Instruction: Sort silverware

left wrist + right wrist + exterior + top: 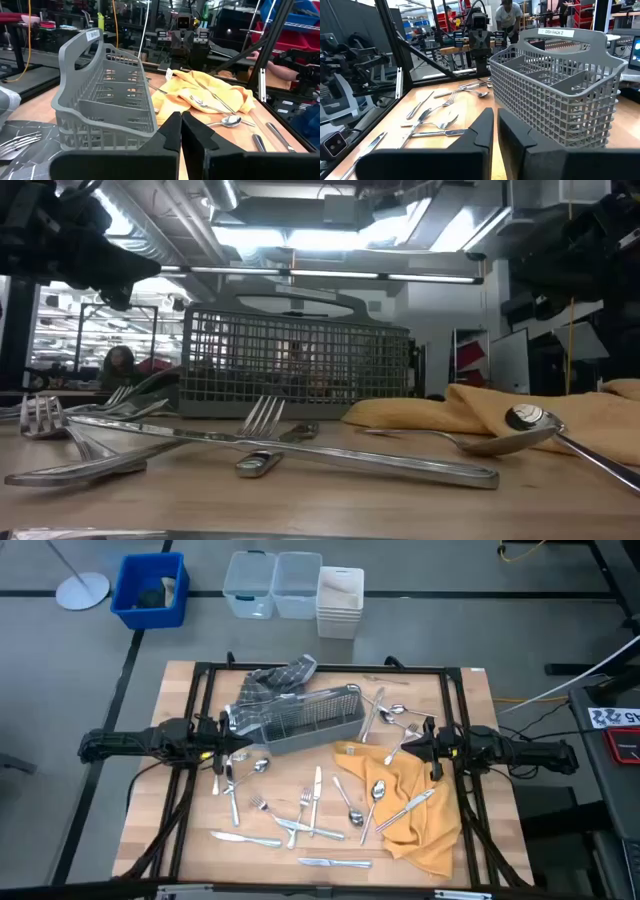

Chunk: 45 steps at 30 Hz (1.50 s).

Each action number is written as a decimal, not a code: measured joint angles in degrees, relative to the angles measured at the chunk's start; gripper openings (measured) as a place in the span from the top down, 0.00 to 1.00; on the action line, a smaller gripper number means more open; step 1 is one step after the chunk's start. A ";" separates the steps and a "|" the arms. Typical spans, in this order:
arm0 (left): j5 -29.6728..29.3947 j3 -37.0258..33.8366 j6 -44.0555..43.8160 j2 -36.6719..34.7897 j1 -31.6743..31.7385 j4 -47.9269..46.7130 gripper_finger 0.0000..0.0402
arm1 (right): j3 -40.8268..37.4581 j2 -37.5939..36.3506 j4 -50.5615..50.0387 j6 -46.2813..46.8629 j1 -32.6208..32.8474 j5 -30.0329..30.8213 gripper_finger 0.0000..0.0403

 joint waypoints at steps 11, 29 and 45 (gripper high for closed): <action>0.00 0.00 0.02 0.00 -0.02 0.00 1.00 | 0.00 0.00 0.00 -0.01 0.00 0.00 0.93; 0.00 0.00 0.02 0.00 0.00 0.00 1.00 | 0.00 0.02 0.00 0.01 -0.01 0.00 0.93; -0.01 0.00 0.02 -0.02 -0.01 0.00 1.00 | -0.20 0.02 1.23 0.01 0.00 -0.04 0.93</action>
